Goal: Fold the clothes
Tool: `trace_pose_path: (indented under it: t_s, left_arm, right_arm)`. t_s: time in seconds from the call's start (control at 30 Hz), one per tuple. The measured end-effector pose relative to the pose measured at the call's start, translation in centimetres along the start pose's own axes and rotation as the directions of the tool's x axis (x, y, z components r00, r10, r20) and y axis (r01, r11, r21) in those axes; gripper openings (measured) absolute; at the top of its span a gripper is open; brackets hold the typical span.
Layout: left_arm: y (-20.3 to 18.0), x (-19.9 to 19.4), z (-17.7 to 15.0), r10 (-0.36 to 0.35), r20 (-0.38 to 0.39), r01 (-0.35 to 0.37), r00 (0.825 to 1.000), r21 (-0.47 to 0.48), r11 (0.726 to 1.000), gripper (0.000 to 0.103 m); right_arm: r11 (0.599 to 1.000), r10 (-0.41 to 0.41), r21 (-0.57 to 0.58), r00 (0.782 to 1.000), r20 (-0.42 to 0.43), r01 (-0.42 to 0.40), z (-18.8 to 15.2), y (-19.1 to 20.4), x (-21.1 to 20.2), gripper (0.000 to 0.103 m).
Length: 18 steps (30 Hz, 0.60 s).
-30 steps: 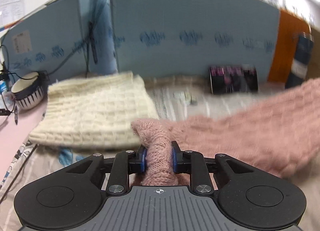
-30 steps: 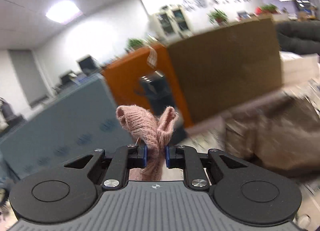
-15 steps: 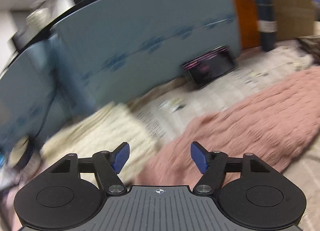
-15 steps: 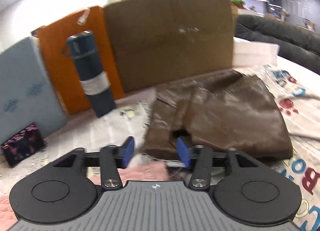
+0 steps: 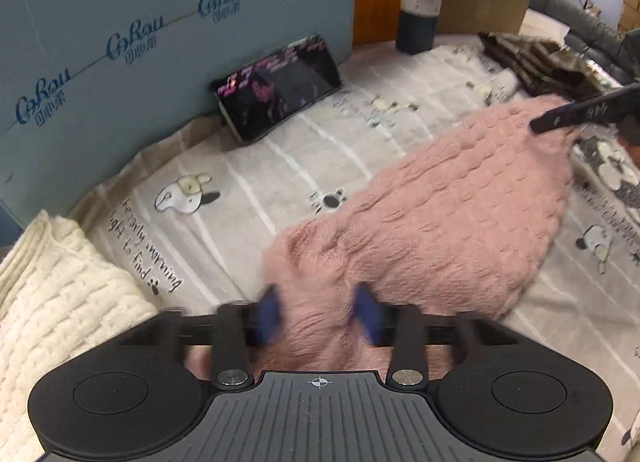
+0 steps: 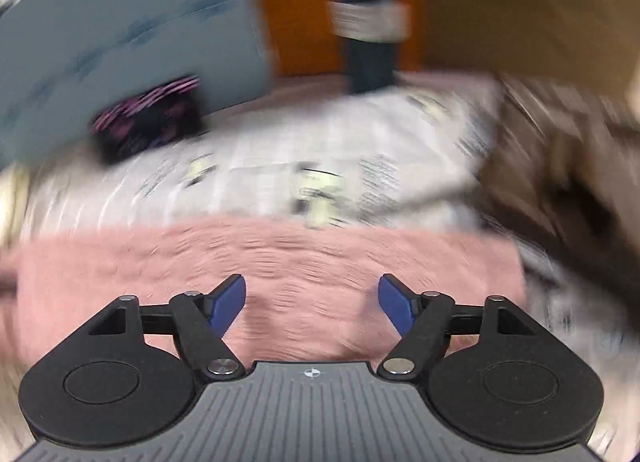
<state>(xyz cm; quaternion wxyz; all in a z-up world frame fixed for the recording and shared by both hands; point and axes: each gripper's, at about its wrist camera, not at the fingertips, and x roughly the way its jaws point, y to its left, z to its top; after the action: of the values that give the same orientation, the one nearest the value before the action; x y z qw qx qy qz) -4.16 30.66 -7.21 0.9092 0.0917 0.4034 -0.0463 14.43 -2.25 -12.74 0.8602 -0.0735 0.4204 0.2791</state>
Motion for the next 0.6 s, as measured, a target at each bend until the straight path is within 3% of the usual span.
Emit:
trace_pose_path:
  t_s: [0.1,0.2,0.3,0.43,0.53,0.6]
  left_arm:
    - [-0.8,-1.2,-0.2,-0.002,0.025,0.001,1.000,0.030,1.000,0.015]
    - [-1.6,-2.3,-0.5,-0.004,0.050,0.001,0.999,0.061,0.998,0.014]
    - [-3.6,-4.8,-1.0,0.019,0.089,-0.029,0.996,0.120,0.992,0.014]
    - [-7.0,-7.4,-2.1,0.052,0.111,-0.078,0.992,0.251,0.965,0.014]
    - [-8.5,-8.0,-3.1,0.044,0.092,-0.070,0.995,0.300,0.951,0.014]
    - [-9.3,-8.1,-3.8,0.043,0.077,-0.066,0.996,0.322,0.944,0.014]
  right_arm:
    - [0.980,0.035,-0.196,0.999,-0.005,-0.035,0.4,2.3,0.3,0.076]
    - [0.921,0.068,-0.384,0.998,-0.017,-0.069,0.7,4.7,0.6,0.077]
    - [0.825,0.098,-0.556,0.995,-0.035,-0.101,1.1,7.0,0.9,0.084]
    - [0.649,0.132,-0.748,0.989,-0.069,-0.138,1.5,10.1,1.2,0.087]
    - [0.552,0.165,-0.809,0.978,-0.128,-0.200,1.4,10.8,0.9,0.088]
    - [0.524,0.187,-0.798,0.955,-0.232,-0.297,1.6,10.7,1.2,0.087]
